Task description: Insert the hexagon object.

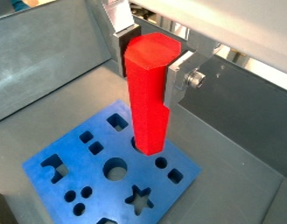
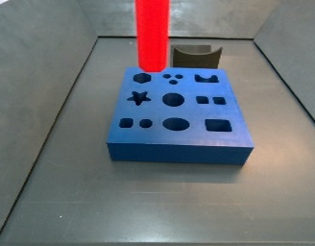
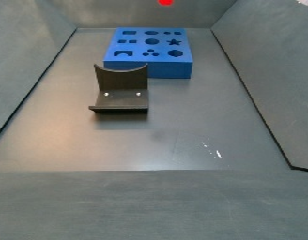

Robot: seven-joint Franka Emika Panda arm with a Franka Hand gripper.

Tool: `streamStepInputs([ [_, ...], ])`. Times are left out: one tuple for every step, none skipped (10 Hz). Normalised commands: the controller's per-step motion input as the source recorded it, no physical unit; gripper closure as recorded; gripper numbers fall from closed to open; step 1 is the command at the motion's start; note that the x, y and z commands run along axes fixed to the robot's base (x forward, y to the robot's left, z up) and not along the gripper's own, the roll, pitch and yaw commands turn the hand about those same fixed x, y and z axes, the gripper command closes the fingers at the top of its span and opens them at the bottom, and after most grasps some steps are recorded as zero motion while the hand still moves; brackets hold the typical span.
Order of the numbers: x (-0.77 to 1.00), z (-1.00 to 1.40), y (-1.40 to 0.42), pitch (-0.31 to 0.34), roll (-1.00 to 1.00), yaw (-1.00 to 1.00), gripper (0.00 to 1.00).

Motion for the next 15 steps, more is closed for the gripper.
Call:
streamStepInputs([
  [-0.07, -0.88, 0.34, 0.000, 0.14, -0.66, 1.00],
  [-0.06, -0.87, 0.32, 0.000, 0.16, -0.67, 1.00],
  [-0.05, -0.84, 0.29, 0.000, 0.18, -0.69, 1.00],
  [-0.07, -0.79, 0.30, -0.003, 0.16, -0.68, 1.00],
  [-0.08, -0.61, 0.28, -0.034, 0.11, -0.75, 1.00],
  [-0.11, -0.15, 0.21, -0.040, 0.02, -0.80, 1.00],
  [-0.11, -0.02, 0.37, 0.000, 0.01, -0.61, 1.00],
  [-0.12, -0.02, 0.52, 0.000, 0.01, -0.46, 1.00],
  [-0.09, 0.00, 0.55, 0.000, 0.00, -0.43, 1.00],
  [-0.07, 0.00, 0.53, 0.000, 0.00, -0.43, 1.00],
  [-0.05, 0.00, 0.48, 0.000, 0.00, -0.48, 1.00],
  [0.00, -0.01, 0.38, -0.014, -0.02, -0.55, 1.00],
  [0.06, -0.18, 0.39, -0.100, -0.20, -0.37, 1.00],
  [0.00, -0.24, 0.41, -0.080, -0.13, -0.41, 1.00],
  [0.00, -0.19, 0.40, -0.023, -0.06, -0.43, 1.00],
])
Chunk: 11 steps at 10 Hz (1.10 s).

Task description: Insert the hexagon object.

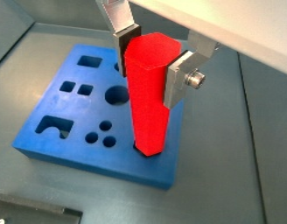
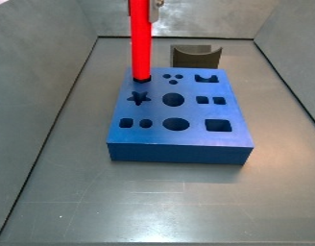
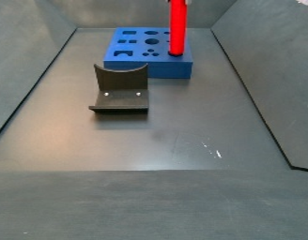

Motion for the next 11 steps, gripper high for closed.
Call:
streamStepInputs([
  [-0.09, 0.00, 0.07, 0.000, 0.00, -0.15, 1.00],
  [-0.01, 0.00, 0.00, -0.020, 0.00, 0.00, 1.00],
  [0.02, -0.08, -0.16, 0.000, 0.01, 0.10, 1.00],
  [0.16, -0.12, -0.28, 0.000, 0.00, 0.17, 1.00],
  [0.24, -0.21, -0.17, -0.010, 0.00, 0.10, 1.00],
  [0.17, -0.23, 0.00, 0.000, 0.00, 0.04, 1.00],
  [0.06, -0.19, 0.23, 0.000, 0.00, 0.00, 1.00],
  [0.00, -0.19, 0.27, 0.000, 0.00, 0.00, 1.00],
  [-0.11, -0.30, 0.00, -0.141, 0.00, 0.00, 1.00],
  [-0.11, -0.42, -0.12, -0.254, 0.03, 0.07, 1.00],
  [-0.05, -0.30, -0.33, -0.216, 0.07, 0.09, 1.00],
])
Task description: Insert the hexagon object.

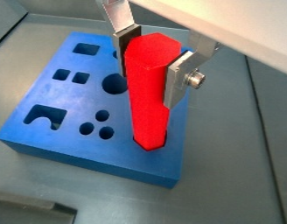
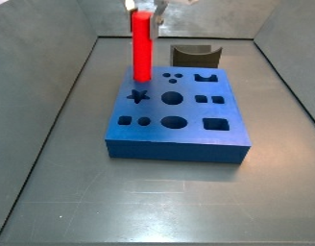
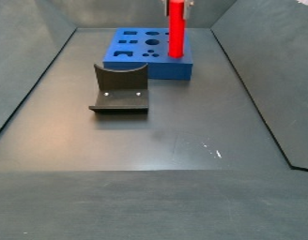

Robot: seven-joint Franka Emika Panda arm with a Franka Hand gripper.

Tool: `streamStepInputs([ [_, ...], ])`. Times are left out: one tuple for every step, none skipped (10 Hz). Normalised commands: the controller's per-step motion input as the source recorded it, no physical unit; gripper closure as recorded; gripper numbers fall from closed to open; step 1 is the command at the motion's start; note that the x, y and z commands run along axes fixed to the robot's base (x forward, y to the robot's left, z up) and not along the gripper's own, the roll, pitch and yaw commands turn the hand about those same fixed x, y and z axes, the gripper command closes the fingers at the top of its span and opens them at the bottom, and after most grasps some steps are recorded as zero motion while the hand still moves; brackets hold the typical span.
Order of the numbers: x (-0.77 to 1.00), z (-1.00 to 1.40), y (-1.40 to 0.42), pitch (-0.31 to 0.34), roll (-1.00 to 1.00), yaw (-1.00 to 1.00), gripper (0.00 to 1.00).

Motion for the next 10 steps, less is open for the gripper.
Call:
streamStepInputs([
  [0.00, -0.25, -0.39, -0.130, 0.08, 0.05, 1.00],
  [0.00, -0.20, -0.41, -0.084, 0.11, 0.05, 1.00],
  [0.00, -0.12, -0.33, -0.033, 0.12, 0.06, 1.00],
  [0.00, -0.05, -0.28, -0.036, 0.09, 0.03, 1.00],
  [0.01, -0.29, -0.13, -0.143, 0.00, 0.00, 1.00],
  [0.00, -0.61, 0.00, -0.144, 0.13, 0.00, 1.00],
  [0.01, -0.62, 0.05, -0.084, 0.20, -0.03, 1.00],
  [0.00, -0.31, 0.01, -0.110, 0.00, -0.06, 1.00],
  [0.00, -0.04, 0.10, -0.120, -0.09, -0.06, 1.00],
  [0.00, 0.00, 0.00, 0.000, 0.00, 0.00, 1.00],
])
